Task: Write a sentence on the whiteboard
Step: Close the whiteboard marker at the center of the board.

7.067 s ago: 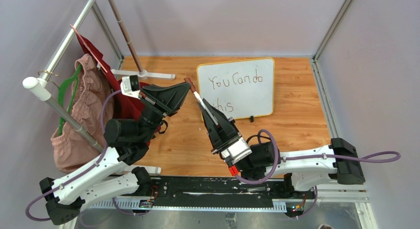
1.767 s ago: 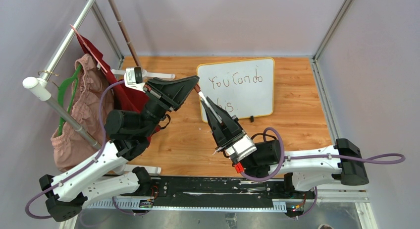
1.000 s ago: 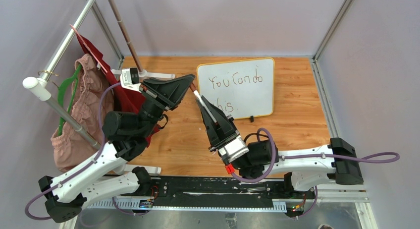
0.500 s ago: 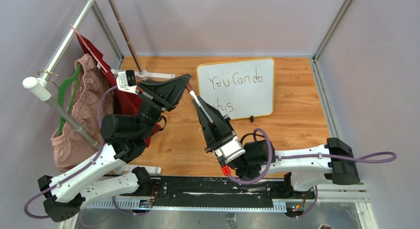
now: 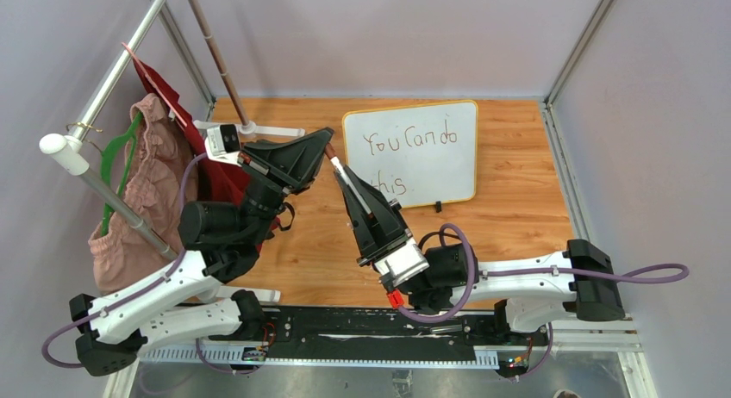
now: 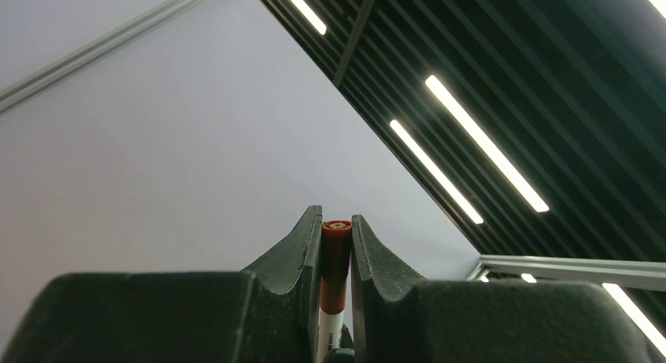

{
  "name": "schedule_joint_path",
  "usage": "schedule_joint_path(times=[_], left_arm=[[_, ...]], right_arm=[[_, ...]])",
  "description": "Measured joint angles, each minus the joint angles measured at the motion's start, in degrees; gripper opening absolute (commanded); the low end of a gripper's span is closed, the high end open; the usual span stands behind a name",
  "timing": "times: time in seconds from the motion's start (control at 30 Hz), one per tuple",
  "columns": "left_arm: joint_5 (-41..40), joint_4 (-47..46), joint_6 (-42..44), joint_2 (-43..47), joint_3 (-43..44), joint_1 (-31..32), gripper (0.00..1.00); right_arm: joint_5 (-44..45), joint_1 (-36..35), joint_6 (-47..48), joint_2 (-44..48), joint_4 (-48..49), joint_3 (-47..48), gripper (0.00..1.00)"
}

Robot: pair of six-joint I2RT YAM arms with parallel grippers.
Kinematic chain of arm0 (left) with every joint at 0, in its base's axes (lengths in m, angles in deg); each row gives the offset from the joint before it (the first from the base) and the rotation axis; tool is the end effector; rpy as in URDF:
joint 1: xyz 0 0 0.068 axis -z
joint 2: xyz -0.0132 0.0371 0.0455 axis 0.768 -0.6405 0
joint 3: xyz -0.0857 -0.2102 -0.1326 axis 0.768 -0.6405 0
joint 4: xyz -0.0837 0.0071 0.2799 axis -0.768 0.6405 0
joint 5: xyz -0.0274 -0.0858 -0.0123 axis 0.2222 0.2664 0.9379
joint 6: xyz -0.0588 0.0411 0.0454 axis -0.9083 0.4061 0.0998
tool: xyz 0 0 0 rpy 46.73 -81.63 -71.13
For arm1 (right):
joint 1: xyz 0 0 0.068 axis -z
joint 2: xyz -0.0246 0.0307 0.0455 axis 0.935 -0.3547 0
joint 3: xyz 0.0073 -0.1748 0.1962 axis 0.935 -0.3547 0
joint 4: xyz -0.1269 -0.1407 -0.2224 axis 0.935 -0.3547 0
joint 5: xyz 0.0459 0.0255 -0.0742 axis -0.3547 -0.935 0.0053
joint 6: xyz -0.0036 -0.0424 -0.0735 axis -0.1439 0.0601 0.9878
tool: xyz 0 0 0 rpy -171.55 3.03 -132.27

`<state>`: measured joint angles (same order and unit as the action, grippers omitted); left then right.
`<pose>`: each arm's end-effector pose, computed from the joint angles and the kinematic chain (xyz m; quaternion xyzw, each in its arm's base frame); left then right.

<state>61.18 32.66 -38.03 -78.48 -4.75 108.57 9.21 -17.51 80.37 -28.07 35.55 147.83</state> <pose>0.1314 -0.1836 0.4816 -0.1147 0.3852 -0.7802 0.4793 0.0411 0.3105 0.4507 -0.1580 0.2108 0.2009 0.9435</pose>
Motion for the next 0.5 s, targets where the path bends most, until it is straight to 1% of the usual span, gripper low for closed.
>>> schedule_joint_path(times=[0.37, 0.4, 0.5], left_arm=[[-3.04, -1.36, 0.92, 0.17, -0.50, 1.49, 0.00], [-3.52, -0.98, 1.20, 0.66, -0.70, 1.57, 0.04], [-4.85, 0.59, 2.32, 2.29, -1.07, 2.12, 0.25]], right_arm=[[-0.17, 0.04, -0.07, -0.46, -0.04, 0.83, 0.00], [-0.22, 0.04, -0.22, -0.46, -0.28, 0.83, 0.00], [-0.68, 0.07, -0.83, -0.33, -1.16, 0.55, 0.00]])
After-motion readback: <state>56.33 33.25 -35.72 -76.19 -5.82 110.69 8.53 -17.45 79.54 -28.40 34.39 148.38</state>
